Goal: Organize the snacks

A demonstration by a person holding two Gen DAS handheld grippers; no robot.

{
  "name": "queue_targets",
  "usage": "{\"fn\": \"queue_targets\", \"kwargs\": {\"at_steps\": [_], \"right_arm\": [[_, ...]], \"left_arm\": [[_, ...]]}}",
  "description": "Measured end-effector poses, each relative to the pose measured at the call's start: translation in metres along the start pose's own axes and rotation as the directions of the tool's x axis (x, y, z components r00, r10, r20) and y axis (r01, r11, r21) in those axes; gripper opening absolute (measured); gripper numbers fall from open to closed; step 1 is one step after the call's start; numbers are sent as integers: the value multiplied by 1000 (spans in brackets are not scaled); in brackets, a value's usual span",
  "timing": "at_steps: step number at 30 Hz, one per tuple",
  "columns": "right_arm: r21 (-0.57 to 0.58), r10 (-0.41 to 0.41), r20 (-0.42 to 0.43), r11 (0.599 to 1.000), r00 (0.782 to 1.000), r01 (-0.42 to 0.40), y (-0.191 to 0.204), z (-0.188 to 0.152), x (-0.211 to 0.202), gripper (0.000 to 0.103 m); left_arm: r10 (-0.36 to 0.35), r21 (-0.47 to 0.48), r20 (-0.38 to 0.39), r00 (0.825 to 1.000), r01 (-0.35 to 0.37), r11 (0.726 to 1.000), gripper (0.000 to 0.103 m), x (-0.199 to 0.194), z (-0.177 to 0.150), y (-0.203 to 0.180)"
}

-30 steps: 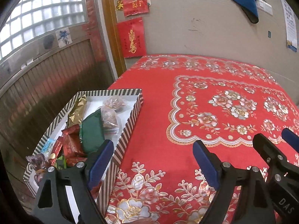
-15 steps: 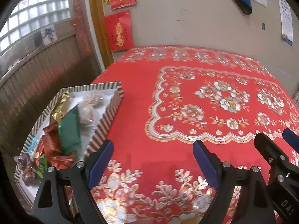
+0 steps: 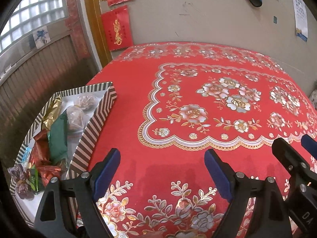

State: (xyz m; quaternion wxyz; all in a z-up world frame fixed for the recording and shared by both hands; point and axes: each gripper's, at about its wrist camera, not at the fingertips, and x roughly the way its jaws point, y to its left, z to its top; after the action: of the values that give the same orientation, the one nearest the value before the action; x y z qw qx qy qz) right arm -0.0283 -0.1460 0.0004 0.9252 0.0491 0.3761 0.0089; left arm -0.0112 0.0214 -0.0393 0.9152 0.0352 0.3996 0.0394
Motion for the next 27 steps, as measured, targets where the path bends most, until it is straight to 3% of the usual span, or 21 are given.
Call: {"fn": "queue_targets", "kwargs": {"at_steps": [14,27], "right_arm": [[-7,17,10,1000,1000,-17,6,-1,-3,83],[-108,128,33,986,991,-123,64,-1,-15,84]], "left_arm": [[14,-11,20,1000,-14,1000,88,-10,-1,11],[108,-95,60,992,-102,990,88,-45,-8,76]]}}
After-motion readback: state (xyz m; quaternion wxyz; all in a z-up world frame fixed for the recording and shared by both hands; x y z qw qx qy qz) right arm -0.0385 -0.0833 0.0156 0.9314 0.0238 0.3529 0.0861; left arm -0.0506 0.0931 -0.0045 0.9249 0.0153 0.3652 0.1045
